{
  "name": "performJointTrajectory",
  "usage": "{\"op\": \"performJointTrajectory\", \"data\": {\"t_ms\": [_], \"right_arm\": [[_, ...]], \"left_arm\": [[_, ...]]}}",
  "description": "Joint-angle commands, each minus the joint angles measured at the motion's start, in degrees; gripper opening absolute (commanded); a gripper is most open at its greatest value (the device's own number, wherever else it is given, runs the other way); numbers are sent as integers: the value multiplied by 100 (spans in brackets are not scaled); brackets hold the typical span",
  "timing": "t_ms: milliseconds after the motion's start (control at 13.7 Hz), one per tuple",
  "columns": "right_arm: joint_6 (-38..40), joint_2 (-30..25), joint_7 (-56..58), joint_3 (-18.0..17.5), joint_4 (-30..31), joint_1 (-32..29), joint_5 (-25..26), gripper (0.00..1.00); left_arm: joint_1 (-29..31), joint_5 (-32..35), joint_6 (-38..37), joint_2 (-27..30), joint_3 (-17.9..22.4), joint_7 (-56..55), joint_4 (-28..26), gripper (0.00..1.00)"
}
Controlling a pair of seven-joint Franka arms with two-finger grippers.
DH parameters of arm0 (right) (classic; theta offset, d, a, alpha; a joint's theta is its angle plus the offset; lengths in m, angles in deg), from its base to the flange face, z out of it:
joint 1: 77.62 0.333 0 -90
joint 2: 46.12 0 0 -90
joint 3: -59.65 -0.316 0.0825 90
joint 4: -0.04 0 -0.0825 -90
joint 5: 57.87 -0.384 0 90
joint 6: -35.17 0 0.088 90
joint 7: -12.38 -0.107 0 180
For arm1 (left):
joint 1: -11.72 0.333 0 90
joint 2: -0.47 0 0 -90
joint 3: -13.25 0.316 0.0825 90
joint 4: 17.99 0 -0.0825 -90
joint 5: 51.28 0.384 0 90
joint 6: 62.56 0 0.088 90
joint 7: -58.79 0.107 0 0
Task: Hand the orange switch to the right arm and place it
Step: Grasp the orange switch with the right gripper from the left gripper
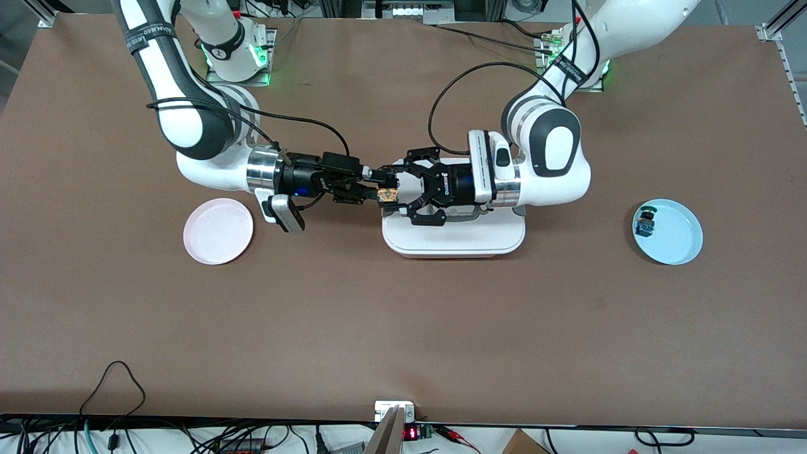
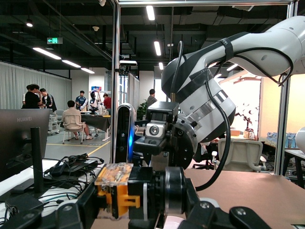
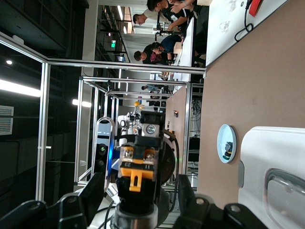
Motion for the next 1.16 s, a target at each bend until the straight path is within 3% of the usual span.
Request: {"op": "performJointTrajectory", "data": {"t_ms": [0, 146, 291, 582, 655, 728, 1092], "right_arm": [[-137, 51, 5, 26, -160, 101, -123, 60], [-128, 86, 14, 26, -178, 101, -149, 35], [-128, 95, 23, 26, -187, 101, -149, 4], [-120, 122, 14, 26, -187, 92, -149, 0], [-102, 122, 14, 26, -187, 83, -149, 0], [-76, 122, 14, 26, -187, 83, -149, 0], [-58, 122, -56, 43, -230, 13, -140, 0]], "left_arm": [[-18, -237, 74, 133, -10, 148, -113, 0], [-18, -237, 74, 133, -10, 139, -113, 0], [-18, -237, 74, 133, -10, 139, -113, 0], [-9, -237, 74, 133, -10, 131, -113, 4], [-9, -237, 74, 133, -10, 139, -122, 24], [-9, -237, 74, 141, -10, 139, -122, 99], [17, -237, 65, 159, -10, 60, -113, 100]]}}
